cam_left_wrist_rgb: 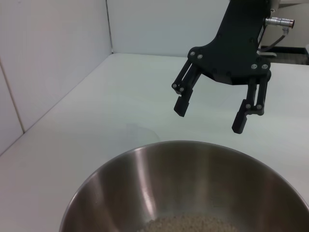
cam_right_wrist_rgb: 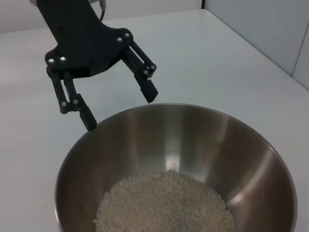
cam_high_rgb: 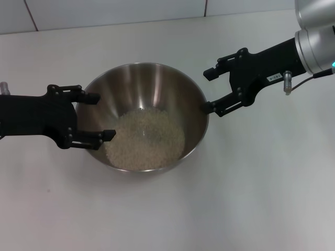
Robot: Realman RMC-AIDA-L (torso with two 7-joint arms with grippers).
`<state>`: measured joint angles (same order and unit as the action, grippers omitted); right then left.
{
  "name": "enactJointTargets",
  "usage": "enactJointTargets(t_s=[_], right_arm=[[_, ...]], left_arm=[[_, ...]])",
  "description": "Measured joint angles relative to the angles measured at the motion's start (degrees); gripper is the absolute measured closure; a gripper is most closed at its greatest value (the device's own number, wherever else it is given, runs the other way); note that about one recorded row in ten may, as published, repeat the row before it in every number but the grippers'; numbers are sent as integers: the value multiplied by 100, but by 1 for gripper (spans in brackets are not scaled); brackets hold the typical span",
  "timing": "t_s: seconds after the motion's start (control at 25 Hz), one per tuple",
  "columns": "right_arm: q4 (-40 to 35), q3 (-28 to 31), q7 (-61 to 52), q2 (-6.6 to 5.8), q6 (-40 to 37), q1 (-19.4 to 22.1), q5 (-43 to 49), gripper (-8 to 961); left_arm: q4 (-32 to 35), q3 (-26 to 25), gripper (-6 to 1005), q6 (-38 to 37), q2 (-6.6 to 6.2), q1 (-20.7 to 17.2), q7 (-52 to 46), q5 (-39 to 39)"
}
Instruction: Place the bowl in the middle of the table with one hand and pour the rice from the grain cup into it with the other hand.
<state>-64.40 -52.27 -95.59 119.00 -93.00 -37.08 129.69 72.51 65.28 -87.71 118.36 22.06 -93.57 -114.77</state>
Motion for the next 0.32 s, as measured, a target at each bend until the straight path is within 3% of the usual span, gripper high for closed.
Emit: enactJointTargets(t_s=[0.32], right_arm=[[-3,-17,-11,0,14,2,-10,133]], left_arm=[[0,-3,136,0,-6,0,-7,0]])
